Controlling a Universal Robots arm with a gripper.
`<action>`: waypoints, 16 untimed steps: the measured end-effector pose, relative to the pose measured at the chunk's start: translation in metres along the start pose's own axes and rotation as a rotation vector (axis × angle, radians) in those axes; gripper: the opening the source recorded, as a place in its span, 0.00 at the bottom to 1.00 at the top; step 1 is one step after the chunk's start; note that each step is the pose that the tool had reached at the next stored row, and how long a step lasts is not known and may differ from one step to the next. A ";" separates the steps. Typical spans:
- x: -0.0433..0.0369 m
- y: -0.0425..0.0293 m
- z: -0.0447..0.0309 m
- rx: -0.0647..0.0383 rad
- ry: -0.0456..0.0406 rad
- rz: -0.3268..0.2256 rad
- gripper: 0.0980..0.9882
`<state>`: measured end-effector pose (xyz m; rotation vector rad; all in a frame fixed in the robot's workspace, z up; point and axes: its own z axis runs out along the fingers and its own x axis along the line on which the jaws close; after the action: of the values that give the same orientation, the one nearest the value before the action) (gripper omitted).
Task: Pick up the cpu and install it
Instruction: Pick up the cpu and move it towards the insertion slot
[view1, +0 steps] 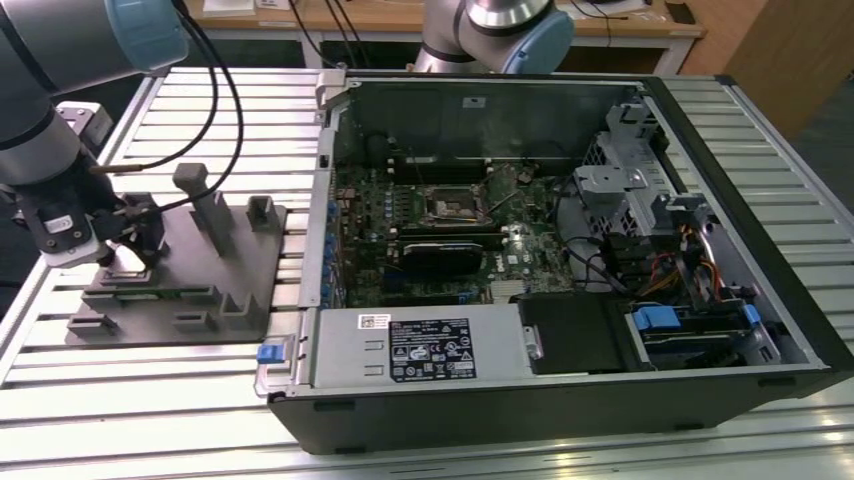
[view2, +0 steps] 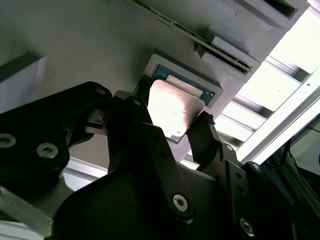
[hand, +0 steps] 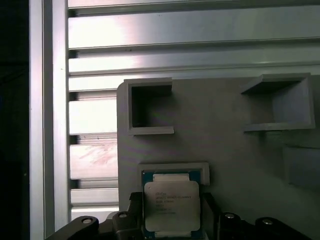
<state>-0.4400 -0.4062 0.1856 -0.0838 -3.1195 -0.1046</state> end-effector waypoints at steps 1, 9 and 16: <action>0.0003 0.0000 -0.0001 0.000 -0.0003 -0.005 0.54; 0.0053 -0.0003 0.0007 0.000 -0.0086 -0.012 0.54; 0.0058 -0.0003 0.0008 0.000 -0.0105 -0.012 0.48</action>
<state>-0.4458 -0.4062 0.1849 -0.0661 -3.1309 -0.1052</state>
